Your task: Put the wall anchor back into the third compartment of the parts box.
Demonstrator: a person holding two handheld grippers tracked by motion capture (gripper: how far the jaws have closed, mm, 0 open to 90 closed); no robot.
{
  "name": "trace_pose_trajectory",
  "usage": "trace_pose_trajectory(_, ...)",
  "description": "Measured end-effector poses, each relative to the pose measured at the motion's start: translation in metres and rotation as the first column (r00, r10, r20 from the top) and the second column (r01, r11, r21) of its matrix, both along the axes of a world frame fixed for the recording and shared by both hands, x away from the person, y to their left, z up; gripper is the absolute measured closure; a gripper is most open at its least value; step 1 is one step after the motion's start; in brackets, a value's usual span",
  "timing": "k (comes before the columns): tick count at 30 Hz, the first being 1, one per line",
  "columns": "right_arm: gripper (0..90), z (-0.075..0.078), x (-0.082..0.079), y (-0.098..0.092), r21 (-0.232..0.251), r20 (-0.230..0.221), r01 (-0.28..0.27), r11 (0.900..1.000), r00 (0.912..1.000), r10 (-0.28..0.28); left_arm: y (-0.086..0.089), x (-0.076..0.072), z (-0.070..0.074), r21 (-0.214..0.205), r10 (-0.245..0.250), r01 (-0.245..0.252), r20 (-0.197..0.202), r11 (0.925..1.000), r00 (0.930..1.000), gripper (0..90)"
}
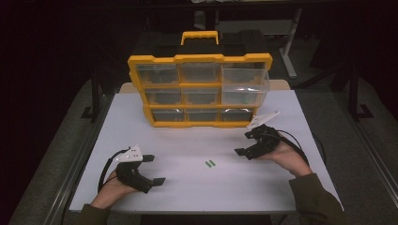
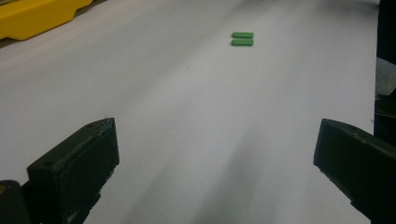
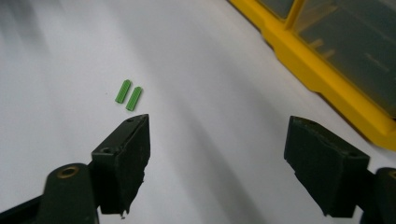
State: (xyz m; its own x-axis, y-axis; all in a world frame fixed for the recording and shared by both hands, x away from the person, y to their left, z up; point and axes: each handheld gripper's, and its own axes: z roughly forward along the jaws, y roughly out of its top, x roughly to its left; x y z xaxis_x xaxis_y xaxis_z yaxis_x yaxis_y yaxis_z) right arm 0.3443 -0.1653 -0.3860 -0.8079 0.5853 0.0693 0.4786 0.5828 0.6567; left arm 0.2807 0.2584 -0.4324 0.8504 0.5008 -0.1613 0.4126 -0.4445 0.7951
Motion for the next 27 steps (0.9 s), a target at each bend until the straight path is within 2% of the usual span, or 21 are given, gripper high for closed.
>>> trace_pose_trajectory(6, 20.1, -0.010, 0.001, 0.017, -0.020, 0.004, -0.012, 0.9997, 0.9999, 0.012, -0.001, 0.000, 0.000, 0.001, -0.006, 0.006, 0.004, 1.0000, 1.0000, 0.0)
trace_pose_trajectory(13, 21.2, -0.018, 0.003, 0.035, 0.011, -0.017, -0.024, 0.9996, 0.9996, 0.024, -0.001, 0.001, 0.000, 0.000, -0.007, 0.007, 0.007, 1.0000, 0.9999, 0.0)
trace_pose_trajectory(19, 22.2, -0.023, 0.003, 0.055, 0.011, -0.032, -0.053, 0.9986, 0.9981, 0.053, -0.001, 0.000, -0.001, -0.002, -0.003, 0.003, 0.002, 1.0000, 1.0000, 0.0)
trace_pose_trajectory(22, 24.0, -0.025, 0.003, 0.061, 0.015, -0.039, -0.057, 0.9983, 0.9976, 0.057, -0.001, 0.000, 0.000, -0.002, -0.004, 0.005, 0.005, 1.0000, 1.0000, 0.0)
trace_pose_trajectory(27, 34.4, -0.030, 0.005, 0.077, 0.018, -0.060, -0.080, 0.9967, 0.9949, 0.081, 0.000, 0.000, 0.000, -0.001, -0.007, 0.007, 0.004, 1.0000, 1.0000, 0.0)
